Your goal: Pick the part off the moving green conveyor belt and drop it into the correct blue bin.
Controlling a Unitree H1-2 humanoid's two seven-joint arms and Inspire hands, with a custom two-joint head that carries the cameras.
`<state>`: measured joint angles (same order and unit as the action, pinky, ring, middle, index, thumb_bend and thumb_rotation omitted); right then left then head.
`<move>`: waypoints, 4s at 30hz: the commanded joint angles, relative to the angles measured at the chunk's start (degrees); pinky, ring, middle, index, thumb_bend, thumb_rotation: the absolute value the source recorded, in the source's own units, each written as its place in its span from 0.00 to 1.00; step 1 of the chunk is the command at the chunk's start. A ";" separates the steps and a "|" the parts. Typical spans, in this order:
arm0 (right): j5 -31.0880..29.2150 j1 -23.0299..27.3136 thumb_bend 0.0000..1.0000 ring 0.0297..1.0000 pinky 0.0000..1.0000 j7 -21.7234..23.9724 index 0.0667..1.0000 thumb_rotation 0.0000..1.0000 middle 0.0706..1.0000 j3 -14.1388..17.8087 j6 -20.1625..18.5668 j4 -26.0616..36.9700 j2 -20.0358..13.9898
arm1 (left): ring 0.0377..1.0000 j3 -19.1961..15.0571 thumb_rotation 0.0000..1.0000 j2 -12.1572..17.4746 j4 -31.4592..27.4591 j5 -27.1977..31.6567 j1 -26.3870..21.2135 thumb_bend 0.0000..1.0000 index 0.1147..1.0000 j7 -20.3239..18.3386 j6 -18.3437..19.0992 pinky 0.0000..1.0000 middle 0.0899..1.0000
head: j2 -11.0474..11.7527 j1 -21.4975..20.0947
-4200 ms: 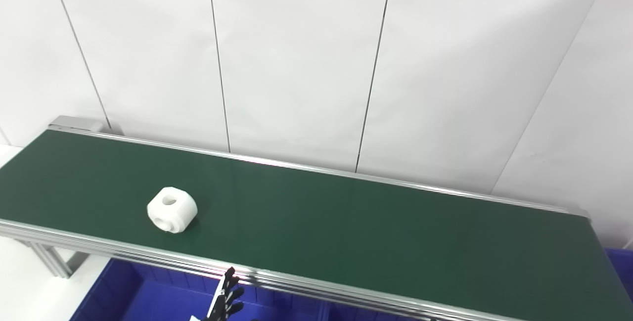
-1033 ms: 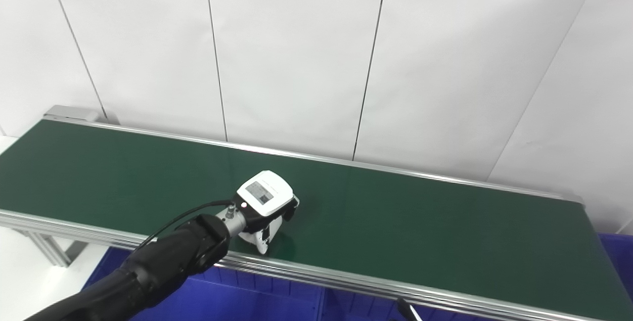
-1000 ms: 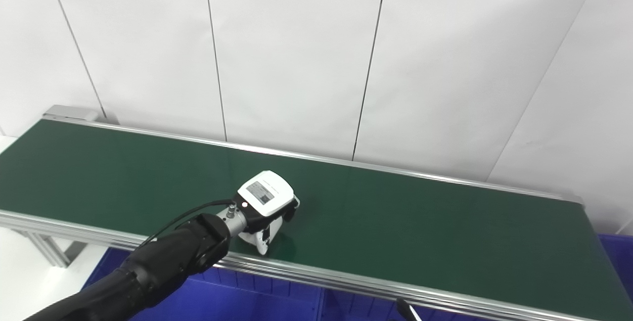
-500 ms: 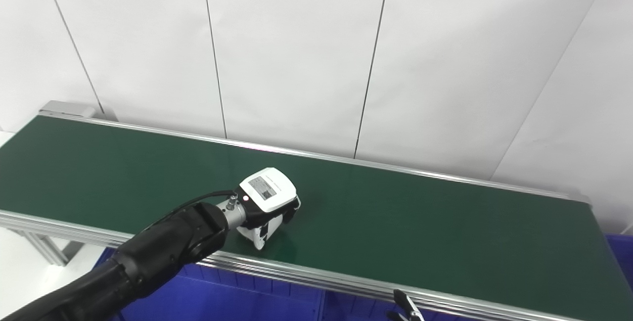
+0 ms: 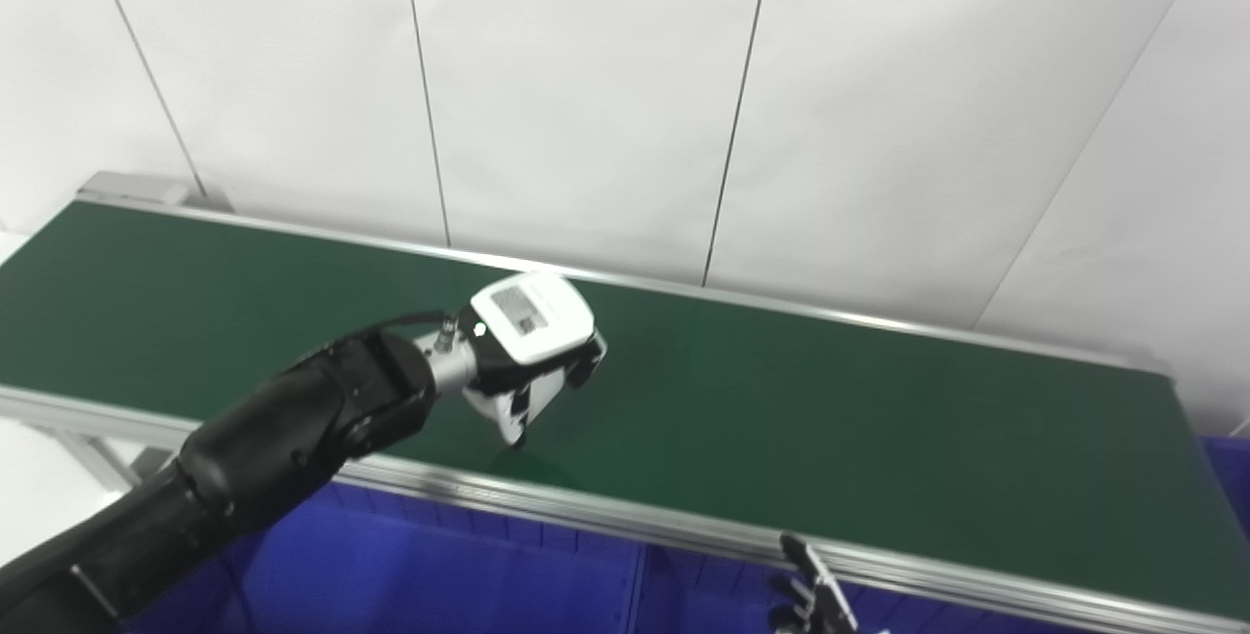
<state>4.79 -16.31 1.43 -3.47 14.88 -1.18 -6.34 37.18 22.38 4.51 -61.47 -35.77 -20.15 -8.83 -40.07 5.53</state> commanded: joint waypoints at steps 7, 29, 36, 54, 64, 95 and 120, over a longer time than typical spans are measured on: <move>-2.57 1.27 0.93 0.84 0.76 2.30 0.91 0.93 0.93 1.21 -1.76 3.13 -2.39 | 0.33 -2.44 0.00 3.10 -8.16 0.55 2.85 0.52 0.44 -6.87 -0.89 0.41 0.35 | -2.59 3.38; -6.66 3.06 0.93 0.84 0.76 5.63 0.89 0.91 0.92 2.84 -0.53 1.21 -4.12 | 0.30 -8.58 0.00 7.99 -15.70 -2.78 16.90 0.52 0.44 -13.39 -2.13 0.41 0.35 | -3.08 8.74; -6.63 2.70 0.92 0.84 0.77 5.70 0.89 0.92 0.92 2.89 -0.89 1.74 -4.06 | 0.43 -12.91 0.00 10.47 -18.27 -3.01 22.30 0.52 0.44 -12.52 -1.82 0.48 0.40 | -2.83 9.07; -6.35 2.59 0.92 0.84 0.77 5.72 0.90 0.91 0.92 2.88 -0.94 1.68 -3.76 | 1.00 -17.14 0.78 9.82 -19.52 0.56 26.03 1.00 1.00 -17.93 2.18 1.00 1.00 | -2.49 7.44; -4.56 2.51 0.93 0.84 0.76 4.95 0.89 0.92 0.92 2.26 -1.89 2.63 -2.60 | 1.00 -19.49 0.78 8.04 -21.26 5.87 27.09 1.00 1.00 -14.28 1.86 1.00 1.00 | -2.99 3.53; 15.21 4.75 0.81 0.87 0.84 -10.73 0.96 0.99 0.99 -3.58 -10.83 3.90 15.52 | 1.00 -25.65 0.81 -20.20 -16.34 51.84 35.19 0.79 1.00 -1.38 19.35 1.00 1.00 | -0.14 -37.45; 12.72 5.72 0.84 0.87 0.82 -11.09 0.94 0.98 0.96 -4.82 -11.66 3.82 14.53 | 1.00 -25.22 0.83 -22.38 -15.57 51.58 40.69 0.67 1.00 9.87 12.65 1.00 1.00 | -0.76 -34.58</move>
<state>17.94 -10.51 -10.06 -8.05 2.65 0.37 8.33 11.82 0.35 -10.75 -9.19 5.50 -12.08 6.98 -40.78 -29.11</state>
